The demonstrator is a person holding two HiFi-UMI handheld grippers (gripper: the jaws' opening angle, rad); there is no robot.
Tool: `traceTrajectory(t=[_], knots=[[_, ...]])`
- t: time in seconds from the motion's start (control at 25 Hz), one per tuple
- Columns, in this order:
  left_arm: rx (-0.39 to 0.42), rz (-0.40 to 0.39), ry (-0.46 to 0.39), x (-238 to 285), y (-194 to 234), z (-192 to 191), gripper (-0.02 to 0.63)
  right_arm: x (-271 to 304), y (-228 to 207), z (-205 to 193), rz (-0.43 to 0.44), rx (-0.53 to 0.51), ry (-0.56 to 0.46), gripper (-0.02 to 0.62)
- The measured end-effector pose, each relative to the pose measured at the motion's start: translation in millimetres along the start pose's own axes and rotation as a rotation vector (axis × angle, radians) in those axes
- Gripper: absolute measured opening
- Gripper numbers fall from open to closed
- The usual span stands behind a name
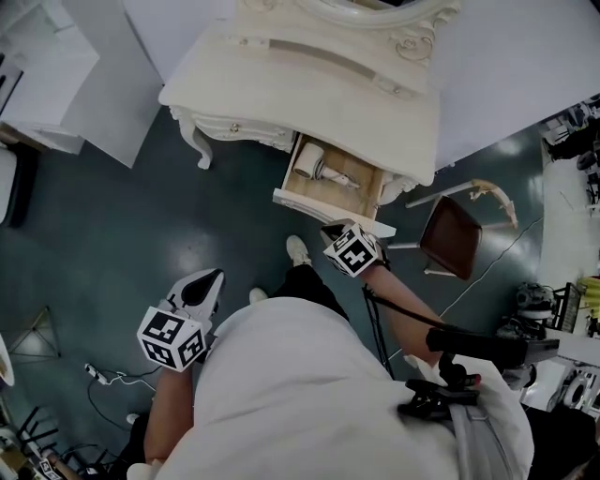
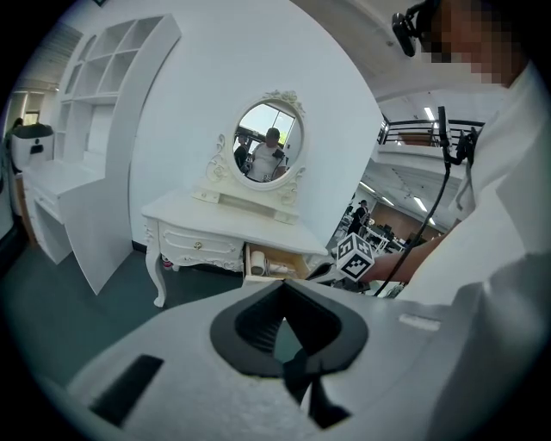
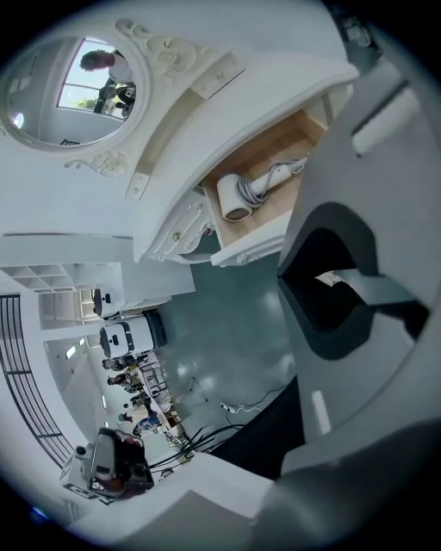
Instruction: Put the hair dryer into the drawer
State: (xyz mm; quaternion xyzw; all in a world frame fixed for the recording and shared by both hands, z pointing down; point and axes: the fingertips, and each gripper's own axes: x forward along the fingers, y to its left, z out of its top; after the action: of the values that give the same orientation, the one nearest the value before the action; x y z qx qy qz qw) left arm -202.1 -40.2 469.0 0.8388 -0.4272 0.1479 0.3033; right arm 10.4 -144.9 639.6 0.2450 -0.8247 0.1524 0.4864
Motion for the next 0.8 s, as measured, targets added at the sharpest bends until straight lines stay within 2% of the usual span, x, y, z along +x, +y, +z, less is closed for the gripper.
traceTrajectory(t=[0.36,0.8], knots=[[0.028,-0.054,0.028,-16,-11,-29,0.003,-32,75,14,0.044,0.016,-0.096,0.0],[0.058,-0.107,0.044,-27,-22,-49,0.003,-61,125,29,0.048,-0.01,-0.163,0.002]])
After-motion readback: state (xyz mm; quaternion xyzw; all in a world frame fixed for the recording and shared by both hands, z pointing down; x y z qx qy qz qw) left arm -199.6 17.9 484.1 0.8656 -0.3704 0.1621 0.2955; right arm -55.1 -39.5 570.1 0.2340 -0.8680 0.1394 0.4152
